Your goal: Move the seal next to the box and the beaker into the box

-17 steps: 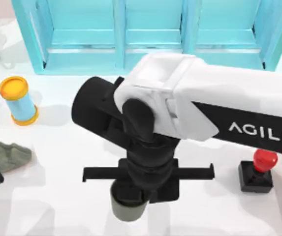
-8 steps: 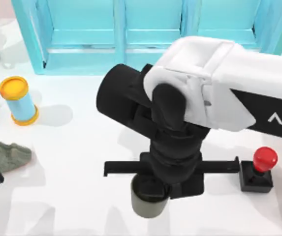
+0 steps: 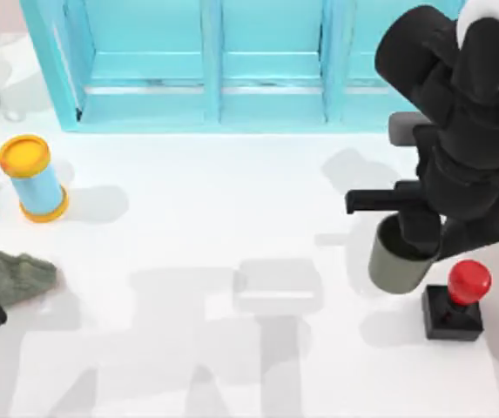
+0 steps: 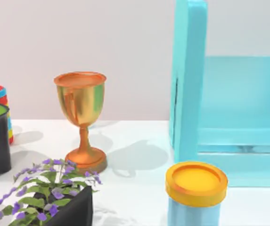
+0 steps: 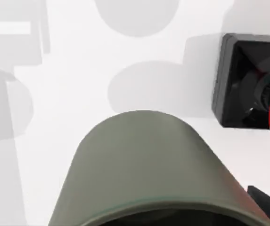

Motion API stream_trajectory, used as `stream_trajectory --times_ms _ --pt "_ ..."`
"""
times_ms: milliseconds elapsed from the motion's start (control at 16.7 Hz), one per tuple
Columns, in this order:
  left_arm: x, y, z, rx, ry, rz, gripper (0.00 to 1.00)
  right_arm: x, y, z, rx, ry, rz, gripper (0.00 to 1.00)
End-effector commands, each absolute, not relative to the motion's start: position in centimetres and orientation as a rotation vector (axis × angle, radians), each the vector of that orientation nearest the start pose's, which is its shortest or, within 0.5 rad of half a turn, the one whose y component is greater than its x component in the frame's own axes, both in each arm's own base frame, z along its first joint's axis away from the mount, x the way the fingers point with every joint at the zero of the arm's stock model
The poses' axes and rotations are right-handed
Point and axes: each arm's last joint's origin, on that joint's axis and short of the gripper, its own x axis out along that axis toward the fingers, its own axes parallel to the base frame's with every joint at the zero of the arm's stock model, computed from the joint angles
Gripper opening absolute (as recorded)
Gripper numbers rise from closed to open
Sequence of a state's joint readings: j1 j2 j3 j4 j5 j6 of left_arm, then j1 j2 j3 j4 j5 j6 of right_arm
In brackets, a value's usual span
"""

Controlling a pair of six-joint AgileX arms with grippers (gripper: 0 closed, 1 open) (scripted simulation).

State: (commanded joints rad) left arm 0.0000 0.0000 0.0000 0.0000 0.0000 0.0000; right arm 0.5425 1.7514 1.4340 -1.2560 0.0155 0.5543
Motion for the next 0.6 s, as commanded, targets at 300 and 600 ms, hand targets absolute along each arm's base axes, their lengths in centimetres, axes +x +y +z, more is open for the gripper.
stream_trajectory --times_ms 300,600 --pt "10.6 -0.1 16.0 0.0 0.0 0.0 1.0 29.2 1.4 24.1 -0.021 1.559 -0.031 0.0" --pt "10.6 -0.1 16.0 0.0 0.0 0.0 1.0 24.2 -9.1 23.7 -0.04 1.54 -0.051 0.0"
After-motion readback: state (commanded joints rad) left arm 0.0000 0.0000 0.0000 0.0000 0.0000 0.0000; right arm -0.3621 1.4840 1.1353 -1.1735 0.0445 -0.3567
